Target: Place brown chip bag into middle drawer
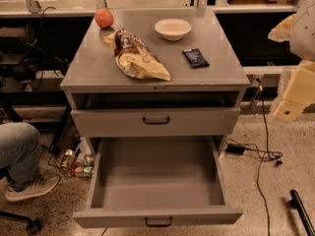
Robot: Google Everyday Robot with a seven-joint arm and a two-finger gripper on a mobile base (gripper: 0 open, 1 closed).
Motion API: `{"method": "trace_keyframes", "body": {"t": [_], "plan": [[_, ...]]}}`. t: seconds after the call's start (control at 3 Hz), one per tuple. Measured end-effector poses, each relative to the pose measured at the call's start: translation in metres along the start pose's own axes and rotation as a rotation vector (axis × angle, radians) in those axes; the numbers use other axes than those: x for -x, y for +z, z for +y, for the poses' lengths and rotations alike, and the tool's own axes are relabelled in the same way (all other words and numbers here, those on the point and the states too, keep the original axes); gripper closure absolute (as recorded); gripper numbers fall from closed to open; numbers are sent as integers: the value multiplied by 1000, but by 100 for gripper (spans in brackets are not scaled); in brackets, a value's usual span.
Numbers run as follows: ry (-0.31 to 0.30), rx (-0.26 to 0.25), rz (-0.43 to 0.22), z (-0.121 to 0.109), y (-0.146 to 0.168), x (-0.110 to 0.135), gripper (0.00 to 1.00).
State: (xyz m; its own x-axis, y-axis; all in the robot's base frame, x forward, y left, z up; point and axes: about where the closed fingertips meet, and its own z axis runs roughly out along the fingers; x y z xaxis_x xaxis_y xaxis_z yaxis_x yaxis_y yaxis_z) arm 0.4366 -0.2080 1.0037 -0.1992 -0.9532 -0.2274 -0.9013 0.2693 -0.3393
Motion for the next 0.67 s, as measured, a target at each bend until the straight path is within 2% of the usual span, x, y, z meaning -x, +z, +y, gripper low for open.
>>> {"method": "trace_keyframes", "body": {"t": [0.33,0.67], "plan": [[0,0,0,0,0,0,0],[91,33,-69,-24,26,30,0]]}}
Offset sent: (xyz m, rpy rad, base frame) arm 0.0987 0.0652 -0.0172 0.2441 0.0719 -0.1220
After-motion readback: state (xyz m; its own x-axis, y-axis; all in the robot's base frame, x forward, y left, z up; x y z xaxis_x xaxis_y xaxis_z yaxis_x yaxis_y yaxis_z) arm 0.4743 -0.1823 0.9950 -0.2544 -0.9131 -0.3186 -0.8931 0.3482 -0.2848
